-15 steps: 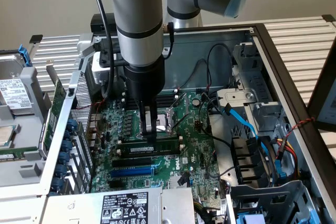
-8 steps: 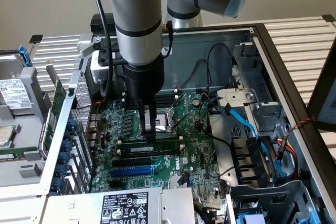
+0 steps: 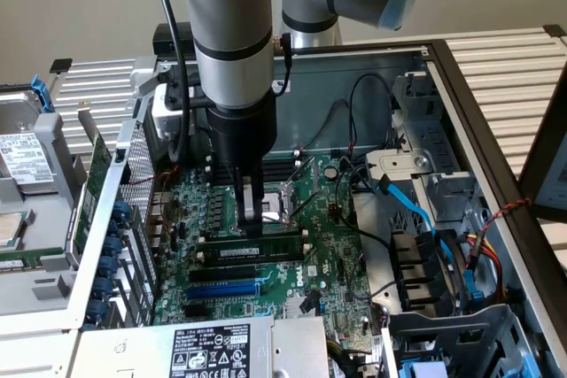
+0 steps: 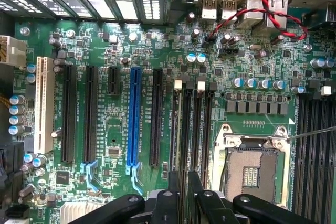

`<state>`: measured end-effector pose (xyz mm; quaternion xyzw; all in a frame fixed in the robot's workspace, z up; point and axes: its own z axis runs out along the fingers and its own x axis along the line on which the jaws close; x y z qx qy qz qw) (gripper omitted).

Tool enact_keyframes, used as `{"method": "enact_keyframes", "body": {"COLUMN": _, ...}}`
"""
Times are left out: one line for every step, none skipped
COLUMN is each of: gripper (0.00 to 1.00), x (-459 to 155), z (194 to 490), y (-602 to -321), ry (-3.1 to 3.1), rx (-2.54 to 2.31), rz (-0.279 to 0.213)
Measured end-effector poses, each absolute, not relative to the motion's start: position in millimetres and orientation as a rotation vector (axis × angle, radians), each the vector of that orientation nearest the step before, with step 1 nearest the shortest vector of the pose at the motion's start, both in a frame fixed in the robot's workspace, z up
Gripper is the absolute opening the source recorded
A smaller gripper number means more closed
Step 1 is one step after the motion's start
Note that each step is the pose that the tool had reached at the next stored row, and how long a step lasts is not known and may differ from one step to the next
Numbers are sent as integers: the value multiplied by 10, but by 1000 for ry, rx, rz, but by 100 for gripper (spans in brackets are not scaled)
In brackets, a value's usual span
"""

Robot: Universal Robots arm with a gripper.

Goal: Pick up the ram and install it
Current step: 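Press down the ram until it locks into place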

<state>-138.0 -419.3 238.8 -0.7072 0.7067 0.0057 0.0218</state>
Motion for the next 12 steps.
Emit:
{"method": "enact_keyframes", "body": {"gripper": 22, "x": -1380, "z": 2393, "y": -4192, "ry": 2190, "rx": -2192, "rz": 18}}
{"method": "enact_keyframes", "body": {"gripper": 22, "x": -1379, "z": 2398, "y": -4192, "ry": 2191, "rx": -2193, "rz": 16}}
{"method": "enact_keyframes", "body": {"gripper": 22, "x": -1380, "z": 2399, "y": -4192, "ry": 2193, "rx": -2195, "rz": 13}}
{"method": "enact_keyframes", "body": {"gripper": 22, "x": -1380, "z": 2399, "y": -4192, "ry": 2195, "rx": -2196, "rz": 11}}
{"method": "enact_keyframes", "body": {"gripper": 22, "x": -1380, "z": 2399, "y": -4192, "ry": 2197, "rx": -2198, "rz": 7}}
{"method": "enact_keyframes", "body": {"gripper": 19, "x": -1380, "z": 2400, "y": -4192, "ry": 2200, "rx": -2200, "rz": 3}}
{"method": "enact_keyframes", "body": {"gripper": 19, "x": -1380, "z": 2399, "y": -4192, "ry": 2201, "rx": -2200, "rz": 1}}
{"method": "enact_keyframes", "body": {"gripper": 13, "x": -1381, "z": 2400, "y": -4192, "ry": 2201, "rx": -2200, "rz": 1}}
{"method": "enact_keyframes", "body": {"gripper": 11, "x": -1382, "z": 2400, "y": -4193, "ry": 2201, "rx": -2200, "rz": 1}}
{"method": "enact_keyframes", "body": {"gripper": 11, "x": -1384, "z": 2400, "y": -4195, "ry": 2202, "rx": -2200, "rz": 1}}
{"method": "enact_keyframes", "body": {"gripper": 11, "x": -1384, "z": 2398, "y": -4196, "ry": 2201, "rx": -2200, "rz": 1}}
{"method": "enact_keyframes", "body": {"gripper": 11, "x": -1384, "z": 2394, "y": -4198, "ry": 2202, "rx": -2199, "rz": 1}}
